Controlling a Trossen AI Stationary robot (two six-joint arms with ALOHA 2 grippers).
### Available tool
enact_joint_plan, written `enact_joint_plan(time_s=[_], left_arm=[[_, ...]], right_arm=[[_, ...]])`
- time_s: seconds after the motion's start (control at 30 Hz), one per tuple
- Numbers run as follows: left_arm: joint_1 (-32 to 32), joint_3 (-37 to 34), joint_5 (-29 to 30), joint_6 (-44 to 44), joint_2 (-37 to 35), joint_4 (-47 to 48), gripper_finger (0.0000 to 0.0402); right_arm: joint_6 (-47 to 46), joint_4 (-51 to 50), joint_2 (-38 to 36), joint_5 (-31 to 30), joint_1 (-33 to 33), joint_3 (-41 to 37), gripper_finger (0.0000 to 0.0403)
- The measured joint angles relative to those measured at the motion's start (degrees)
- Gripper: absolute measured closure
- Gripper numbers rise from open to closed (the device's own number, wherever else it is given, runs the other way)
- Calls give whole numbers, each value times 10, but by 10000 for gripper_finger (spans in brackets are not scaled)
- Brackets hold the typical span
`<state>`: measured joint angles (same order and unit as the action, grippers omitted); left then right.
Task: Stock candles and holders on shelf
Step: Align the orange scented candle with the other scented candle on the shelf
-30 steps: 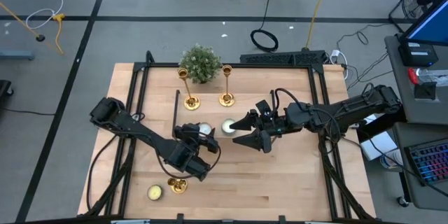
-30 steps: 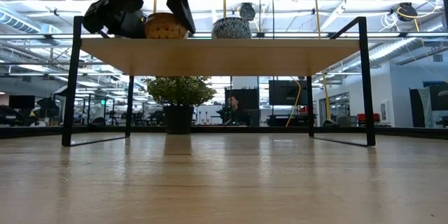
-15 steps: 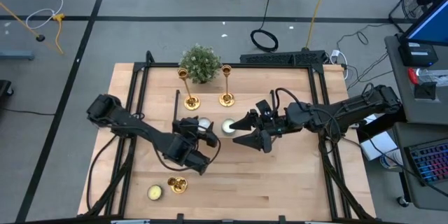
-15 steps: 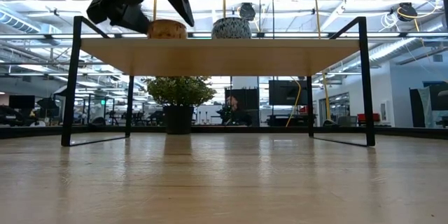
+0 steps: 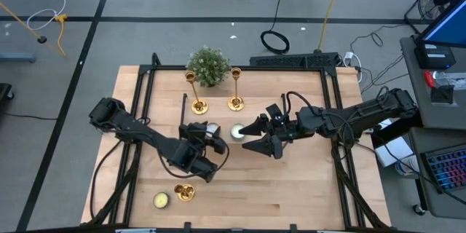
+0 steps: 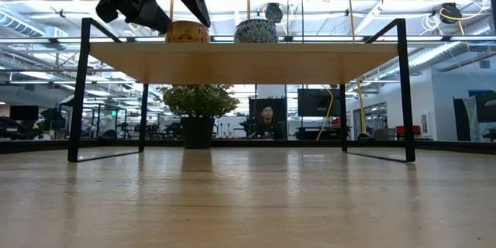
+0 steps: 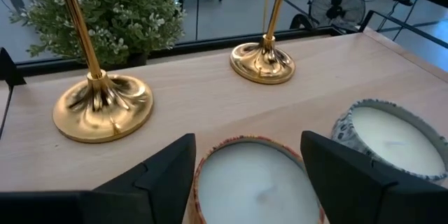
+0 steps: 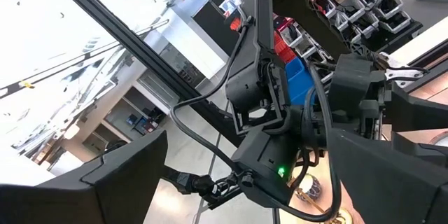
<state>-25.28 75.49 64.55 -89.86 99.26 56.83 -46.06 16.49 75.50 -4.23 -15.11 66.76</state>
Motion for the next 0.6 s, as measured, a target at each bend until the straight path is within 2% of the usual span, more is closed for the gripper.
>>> enact_joint_plan(time_s=[0.6], left_arm=[[1,0,-2,13,0,0,87]], right_arm=[[-4,0,0,0,0,0,14]])
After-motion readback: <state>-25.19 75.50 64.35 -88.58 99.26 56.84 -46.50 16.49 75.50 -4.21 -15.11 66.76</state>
